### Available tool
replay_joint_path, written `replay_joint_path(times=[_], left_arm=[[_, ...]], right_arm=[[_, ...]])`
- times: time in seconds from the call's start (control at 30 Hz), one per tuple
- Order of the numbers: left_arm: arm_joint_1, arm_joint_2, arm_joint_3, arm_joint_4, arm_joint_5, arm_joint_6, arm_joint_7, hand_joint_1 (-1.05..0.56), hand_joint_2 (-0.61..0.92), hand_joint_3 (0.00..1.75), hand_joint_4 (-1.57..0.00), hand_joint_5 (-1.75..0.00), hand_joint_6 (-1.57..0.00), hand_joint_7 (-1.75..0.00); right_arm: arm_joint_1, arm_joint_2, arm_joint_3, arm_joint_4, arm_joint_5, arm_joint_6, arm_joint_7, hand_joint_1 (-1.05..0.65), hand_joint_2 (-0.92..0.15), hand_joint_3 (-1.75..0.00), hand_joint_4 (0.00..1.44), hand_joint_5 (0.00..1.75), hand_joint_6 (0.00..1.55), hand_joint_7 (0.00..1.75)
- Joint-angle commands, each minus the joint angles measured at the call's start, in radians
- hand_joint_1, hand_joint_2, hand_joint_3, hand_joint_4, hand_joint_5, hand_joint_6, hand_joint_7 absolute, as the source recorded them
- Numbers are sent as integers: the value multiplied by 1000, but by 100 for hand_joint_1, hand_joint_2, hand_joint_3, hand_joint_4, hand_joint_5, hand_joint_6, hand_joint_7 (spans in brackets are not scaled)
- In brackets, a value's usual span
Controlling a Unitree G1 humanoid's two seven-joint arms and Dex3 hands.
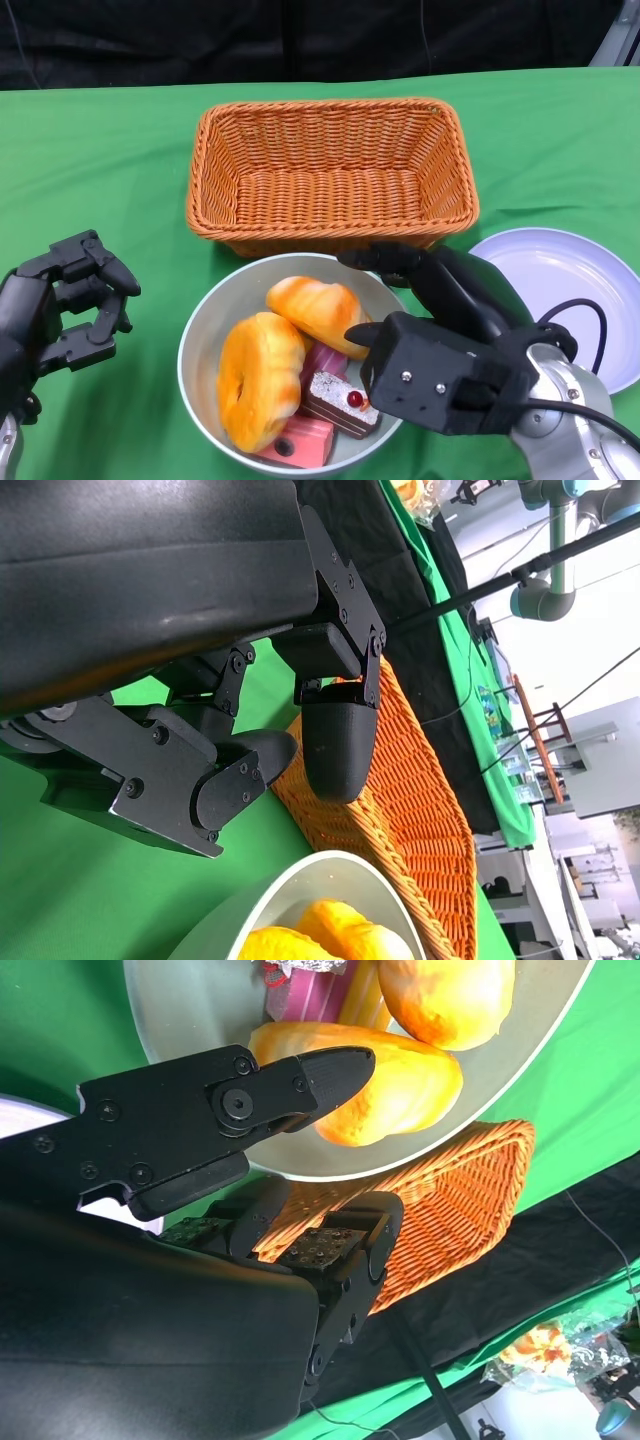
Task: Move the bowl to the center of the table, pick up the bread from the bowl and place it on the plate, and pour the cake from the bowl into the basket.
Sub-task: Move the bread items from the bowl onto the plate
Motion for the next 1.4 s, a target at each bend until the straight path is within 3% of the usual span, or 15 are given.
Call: replay_joint_path(times=[0.03,0.33,0.73,1.4], left_arm=[[-10,13,1,12,9,-16,18,-3,62,104,-71,-174,-72,-147],[-3,7,1,3,-2,-11,10,-3,62,106,-70,-175,-72,-147],[-16,10,-1,27,10,-12,22,-4,60,107,-71,-175,-72,-149],[-33,13,3,58,-1,-20,5,0,64,104,-70,-175,-69,-147]], right_arm=[[-36,12,19,61,-1,-6,-6,-75,-92,-11,70,22,58,0],[-70,7,24,153,14,-39,-19,-74,-92,-11,74,27,59,1],[-62,7,39,154,3,-54,-37,-75,-92,-11,67,29,58,0],[-20,3,64,-12,-59,-42,-43,-73,-92,-9,64,26,59,1]])
